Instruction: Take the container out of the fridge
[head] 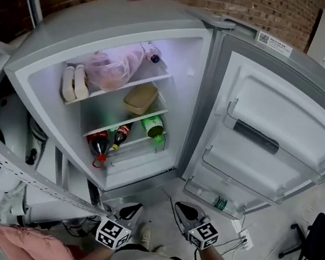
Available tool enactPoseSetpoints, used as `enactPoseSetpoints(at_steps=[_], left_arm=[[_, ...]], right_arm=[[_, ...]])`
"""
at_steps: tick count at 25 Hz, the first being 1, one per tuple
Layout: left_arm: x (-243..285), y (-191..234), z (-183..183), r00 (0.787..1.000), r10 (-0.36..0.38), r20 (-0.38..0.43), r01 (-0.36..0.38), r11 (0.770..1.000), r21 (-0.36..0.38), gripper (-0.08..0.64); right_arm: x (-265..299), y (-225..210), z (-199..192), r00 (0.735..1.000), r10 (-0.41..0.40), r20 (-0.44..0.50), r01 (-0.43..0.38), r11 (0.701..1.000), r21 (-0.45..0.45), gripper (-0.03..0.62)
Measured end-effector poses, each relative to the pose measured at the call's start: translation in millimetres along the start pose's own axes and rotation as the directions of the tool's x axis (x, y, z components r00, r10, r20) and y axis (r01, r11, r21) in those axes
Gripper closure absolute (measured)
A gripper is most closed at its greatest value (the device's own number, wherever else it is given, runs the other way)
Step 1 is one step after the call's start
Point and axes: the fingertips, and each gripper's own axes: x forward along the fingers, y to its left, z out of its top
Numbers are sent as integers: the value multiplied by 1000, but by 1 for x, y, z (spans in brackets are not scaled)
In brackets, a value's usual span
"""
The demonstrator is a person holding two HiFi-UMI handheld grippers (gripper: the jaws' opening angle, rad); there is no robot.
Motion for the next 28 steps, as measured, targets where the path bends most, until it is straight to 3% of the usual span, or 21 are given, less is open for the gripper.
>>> enactPoseSetpoints(at_steps=[6, 15, 23, 28], left_arm=[[20, 44, 29, 999, 23, 24, -24, 998, 49, 557], [57, 100, 79, 999, 14, 30, -19, 984, 179, 557], [87, 151, 136, 998, 48, 37, -57, 949, 310, 557], [103, 179, 166, 995, 91, 39, -99, 907, 409, 557]], right_arm=[[37, -11, 20, 1000, 22, 14, -22, 1000, -12, 584], [82, -21, 40, 999, 37, 40, -37, 999, -21, 584], [101, -29, 52, 998, 43, 54, -43, 999, 3, 584], [111, -29, 56, 997, 49, 54, -49, 999, 2, 584]])
